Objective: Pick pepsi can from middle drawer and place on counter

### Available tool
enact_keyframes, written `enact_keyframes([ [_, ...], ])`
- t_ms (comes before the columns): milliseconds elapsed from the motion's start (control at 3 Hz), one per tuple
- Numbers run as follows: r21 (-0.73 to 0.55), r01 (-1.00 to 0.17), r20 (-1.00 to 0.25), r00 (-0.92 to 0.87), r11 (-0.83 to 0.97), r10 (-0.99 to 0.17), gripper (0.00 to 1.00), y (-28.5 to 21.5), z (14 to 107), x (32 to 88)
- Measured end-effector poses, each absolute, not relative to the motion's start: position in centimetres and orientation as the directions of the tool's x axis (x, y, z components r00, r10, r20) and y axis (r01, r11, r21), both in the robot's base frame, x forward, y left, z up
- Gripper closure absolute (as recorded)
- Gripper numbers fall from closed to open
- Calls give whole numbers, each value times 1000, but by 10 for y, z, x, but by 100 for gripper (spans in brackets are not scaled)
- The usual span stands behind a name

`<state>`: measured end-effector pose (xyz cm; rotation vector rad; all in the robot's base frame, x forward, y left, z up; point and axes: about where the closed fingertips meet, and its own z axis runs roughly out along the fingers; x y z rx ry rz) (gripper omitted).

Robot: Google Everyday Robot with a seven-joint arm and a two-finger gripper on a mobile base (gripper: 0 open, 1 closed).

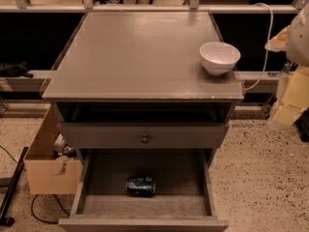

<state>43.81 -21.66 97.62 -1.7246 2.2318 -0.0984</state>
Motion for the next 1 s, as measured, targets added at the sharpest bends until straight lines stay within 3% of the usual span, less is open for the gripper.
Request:
enact_keyframes([
  [667,-226,-925,-272,-240,305,-932,0,-212,968,433],
  [1000,-150,-917,-424,-278,369,-862,0,-199,933,415],
])
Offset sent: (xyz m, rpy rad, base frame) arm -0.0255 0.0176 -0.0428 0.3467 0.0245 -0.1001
